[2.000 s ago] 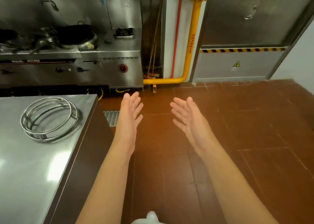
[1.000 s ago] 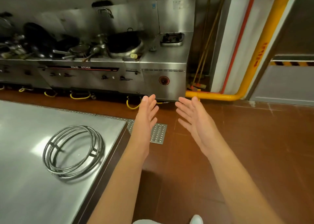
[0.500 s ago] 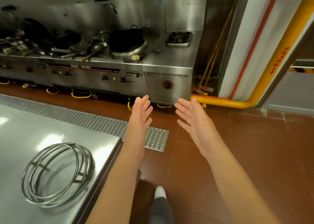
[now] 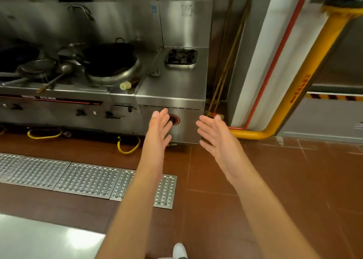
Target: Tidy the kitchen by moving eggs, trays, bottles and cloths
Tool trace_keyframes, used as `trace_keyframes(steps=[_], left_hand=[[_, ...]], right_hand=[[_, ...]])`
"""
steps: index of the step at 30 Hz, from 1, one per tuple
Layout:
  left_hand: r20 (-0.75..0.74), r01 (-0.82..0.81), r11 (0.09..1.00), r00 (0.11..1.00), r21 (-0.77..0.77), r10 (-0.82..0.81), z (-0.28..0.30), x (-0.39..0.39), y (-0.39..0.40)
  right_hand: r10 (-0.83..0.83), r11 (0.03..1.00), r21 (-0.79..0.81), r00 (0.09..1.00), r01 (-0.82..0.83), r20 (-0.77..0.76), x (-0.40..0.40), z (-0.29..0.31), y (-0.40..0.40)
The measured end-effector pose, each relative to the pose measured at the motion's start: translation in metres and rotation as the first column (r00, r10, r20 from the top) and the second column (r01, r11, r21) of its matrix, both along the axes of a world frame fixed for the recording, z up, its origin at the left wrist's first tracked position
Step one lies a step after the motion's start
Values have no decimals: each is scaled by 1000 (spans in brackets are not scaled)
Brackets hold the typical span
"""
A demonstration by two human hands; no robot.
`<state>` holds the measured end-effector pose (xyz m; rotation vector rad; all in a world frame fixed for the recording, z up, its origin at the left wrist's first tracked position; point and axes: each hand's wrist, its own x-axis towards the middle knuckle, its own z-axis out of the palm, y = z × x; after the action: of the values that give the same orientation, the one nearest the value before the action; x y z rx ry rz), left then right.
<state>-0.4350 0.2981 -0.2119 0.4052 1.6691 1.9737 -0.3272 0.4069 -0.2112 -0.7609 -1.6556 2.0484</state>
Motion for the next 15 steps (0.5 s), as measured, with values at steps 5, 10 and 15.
trace_keyframes(steps=[5,10,15], left_hand=[[-10,31,999,999,-9,-31,1,-54,32],[30,-9,1000,1000,-27,10,-9,-99,51],[63,-81,995,994,-54,84,-13,-146,73]], right_hand=[[-15,1000,2,1000,15,10,-49,-1,28],[14,1000,-16,1000,-14,24,-99,-5,57],[117,992,-47,993,-116,15,-159,-16,87]])
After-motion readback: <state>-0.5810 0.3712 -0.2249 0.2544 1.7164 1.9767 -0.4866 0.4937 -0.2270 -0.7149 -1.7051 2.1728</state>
